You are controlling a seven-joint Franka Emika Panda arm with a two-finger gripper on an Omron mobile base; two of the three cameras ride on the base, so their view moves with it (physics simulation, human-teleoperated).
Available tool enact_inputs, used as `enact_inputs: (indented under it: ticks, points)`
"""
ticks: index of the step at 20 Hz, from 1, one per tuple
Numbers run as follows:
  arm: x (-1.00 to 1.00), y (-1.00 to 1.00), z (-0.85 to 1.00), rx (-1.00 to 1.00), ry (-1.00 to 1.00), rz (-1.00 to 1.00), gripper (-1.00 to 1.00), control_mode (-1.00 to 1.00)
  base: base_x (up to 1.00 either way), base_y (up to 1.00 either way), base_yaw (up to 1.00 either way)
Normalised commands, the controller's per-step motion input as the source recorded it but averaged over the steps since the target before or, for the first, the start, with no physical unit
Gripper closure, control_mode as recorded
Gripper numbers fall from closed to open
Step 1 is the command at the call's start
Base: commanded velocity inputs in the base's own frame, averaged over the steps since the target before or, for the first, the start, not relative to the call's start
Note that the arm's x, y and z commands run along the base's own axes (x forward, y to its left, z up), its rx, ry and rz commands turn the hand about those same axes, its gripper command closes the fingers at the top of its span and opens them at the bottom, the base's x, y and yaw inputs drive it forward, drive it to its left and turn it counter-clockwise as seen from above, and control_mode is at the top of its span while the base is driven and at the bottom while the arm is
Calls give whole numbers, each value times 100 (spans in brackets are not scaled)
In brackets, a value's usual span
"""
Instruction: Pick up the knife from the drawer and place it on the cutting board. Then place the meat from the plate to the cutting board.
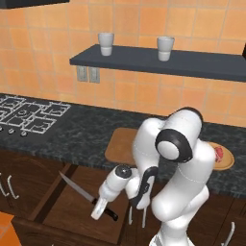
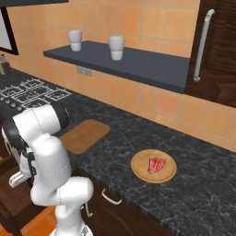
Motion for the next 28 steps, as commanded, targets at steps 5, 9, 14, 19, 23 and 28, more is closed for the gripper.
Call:
enact_inputs:
  ticks: [5, 9, 14, 19, 23, 28]
  points:
    - [42, 60, 100, 0, 4, 4, 100, -100, 0, 0, 0]
    - [41, 57, 100, 2, 4, 3, 100, -100, 0, 0, 0]
    - [33, 45, 100, 4, 7, 1, 100, -100, 0, 0, 0]
    - [14, 35, 100, 3, 8, 0, 100, -100, 0, 0, 0]
    - [3, 24, 100, 5, 13, -1, 100, -100, 0, 0, 0]
    - [20, 2, 100, 0, 22, -21, 100, -100, 0, 0, 0]
